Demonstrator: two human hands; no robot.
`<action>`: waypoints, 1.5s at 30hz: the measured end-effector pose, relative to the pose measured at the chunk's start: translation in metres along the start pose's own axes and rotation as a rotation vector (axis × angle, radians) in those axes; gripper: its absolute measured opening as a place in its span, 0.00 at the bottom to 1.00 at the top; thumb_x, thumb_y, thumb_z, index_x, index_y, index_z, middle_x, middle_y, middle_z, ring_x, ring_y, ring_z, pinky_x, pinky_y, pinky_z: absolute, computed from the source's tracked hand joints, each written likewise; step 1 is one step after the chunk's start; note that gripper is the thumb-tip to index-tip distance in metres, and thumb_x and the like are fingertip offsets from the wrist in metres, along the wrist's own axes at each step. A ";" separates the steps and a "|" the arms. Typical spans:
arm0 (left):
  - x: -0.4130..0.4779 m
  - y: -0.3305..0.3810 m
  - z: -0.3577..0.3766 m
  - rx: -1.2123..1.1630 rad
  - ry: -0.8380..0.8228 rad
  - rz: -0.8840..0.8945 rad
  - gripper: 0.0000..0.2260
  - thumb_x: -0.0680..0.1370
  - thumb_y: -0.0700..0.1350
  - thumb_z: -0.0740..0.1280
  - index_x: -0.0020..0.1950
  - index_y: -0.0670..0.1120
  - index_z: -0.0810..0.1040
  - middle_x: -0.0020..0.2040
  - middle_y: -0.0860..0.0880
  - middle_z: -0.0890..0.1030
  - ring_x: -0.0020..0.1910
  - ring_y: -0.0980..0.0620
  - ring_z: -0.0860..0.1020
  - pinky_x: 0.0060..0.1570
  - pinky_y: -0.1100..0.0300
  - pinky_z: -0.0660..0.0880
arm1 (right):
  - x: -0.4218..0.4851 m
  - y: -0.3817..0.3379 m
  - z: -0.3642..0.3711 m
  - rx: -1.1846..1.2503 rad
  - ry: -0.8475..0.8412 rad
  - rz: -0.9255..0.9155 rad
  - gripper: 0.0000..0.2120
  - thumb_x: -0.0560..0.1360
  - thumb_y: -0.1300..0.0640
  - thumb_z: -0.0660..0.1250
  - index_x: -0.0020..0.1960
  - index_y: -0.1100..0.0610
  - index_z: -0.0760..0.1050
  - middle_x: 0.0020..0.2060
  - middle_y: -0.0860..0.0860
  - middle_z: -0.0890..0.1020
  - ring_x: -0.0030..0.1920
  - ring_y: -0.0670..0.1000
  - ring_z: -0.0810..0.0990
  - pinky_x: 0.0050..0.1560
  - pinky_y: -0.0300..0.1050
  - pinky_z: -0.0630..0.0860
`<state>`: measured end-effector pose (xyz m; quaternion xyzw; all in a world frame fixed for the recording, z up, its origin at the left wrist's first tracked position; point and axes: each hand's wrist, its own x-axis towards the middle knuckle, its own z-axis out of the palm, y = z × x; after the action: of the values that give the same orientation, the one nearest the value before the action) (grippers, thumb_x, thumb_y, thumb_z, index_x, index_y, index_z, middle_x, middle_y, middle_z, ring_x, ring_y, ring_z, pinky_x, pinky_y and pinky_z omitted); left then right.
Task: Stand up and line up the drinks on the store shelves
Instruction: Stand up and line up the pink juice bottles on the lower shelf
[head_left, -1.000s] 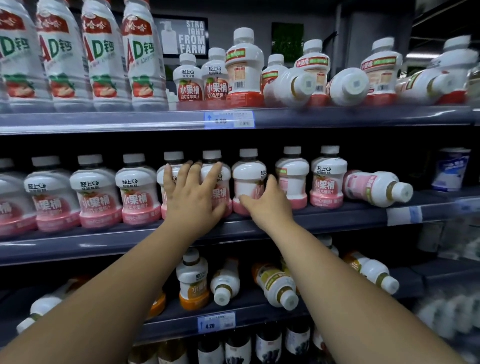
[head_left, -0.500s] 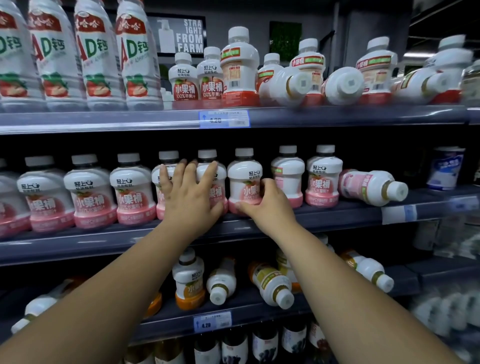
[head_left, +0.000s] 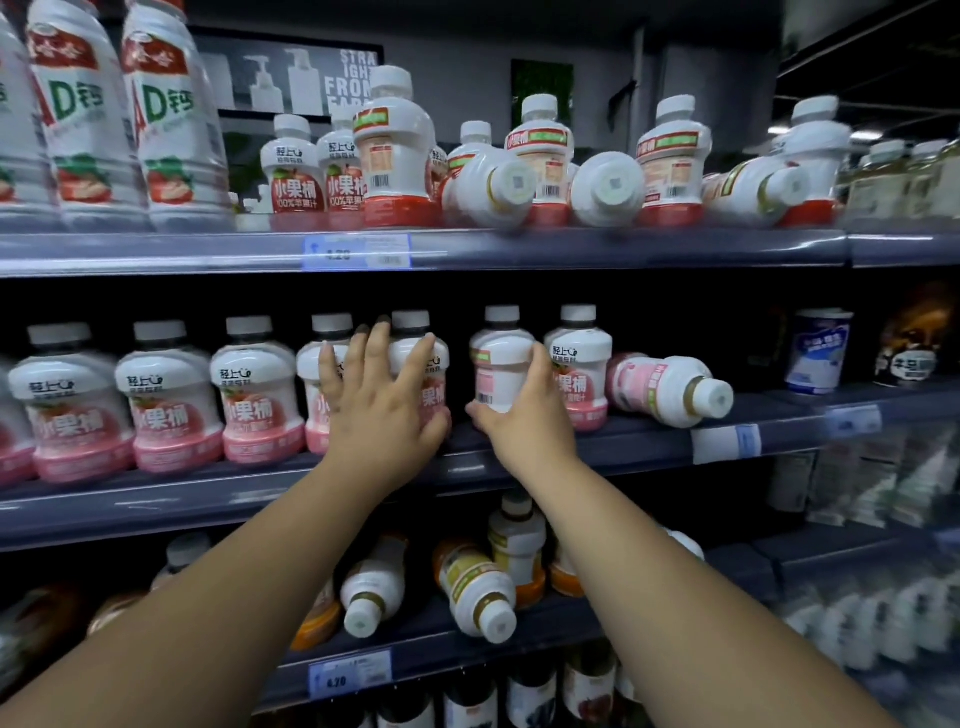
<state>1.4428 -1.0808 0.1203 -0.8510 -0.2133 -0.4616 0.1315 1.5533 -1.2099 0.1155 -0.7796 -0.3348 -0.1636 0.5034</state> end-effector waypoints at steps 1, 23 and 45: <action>0.000 -0.001 0.001 0.012 0.001 -0.011 0.35 0.70 0.62 0.63 0.76 0.54 0.65 0.75 0.37 0.63 0.74 0.36 0.60 0.74 0.38 0.43 | 0.004 -0.002 -0.001 -0.034 -0.019 0.015 0.50 0.70 0.45 0.77 0.79 0.55 0.49 0.72 0.56 0.68 0.69 0.58 0.70 0.61 0.50 0.71; -0.006 -0.004 0.001 0.077 0.017 0.000 0.34 0.71 0.63 0.58 0.76 0.52 0.66 0.68 0.40 0.71 0.72 0.39 0.65 0.75 0.40 0.45 | 0.013 0.007 -0.004 -0.090 -0.226 0.015 0.58 0.66 0.37 0.74 0.80 0.52 0.39 0.71 0.55 0.72 0.67 0.60 0.74 0.63 0.53 0.73; -0.002 -0.001 -0.006 0.024 -0.051 -0.029 0.34 0.72 0.63 0.60 0.77 0.54 0.64 0.71 0.40 0.68 0.74 0.39 0.61 0.75 0.40 0.42 | 0.005 0.026 -0.008 -0.084 -0.154 -0.178 0.50 0.69 0.39 0.74 0.79 0.53 0.50 0.71 0.52 0.71 0.69 0.55 0.71 0.64 0.51 0.72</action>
<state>1.4369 -1.0827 0.1213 -0.8576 -0.2342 -0.4392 0.1293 1.5752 -1.2222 0.1045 -0.7774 -0.4330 -0.1612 0.4268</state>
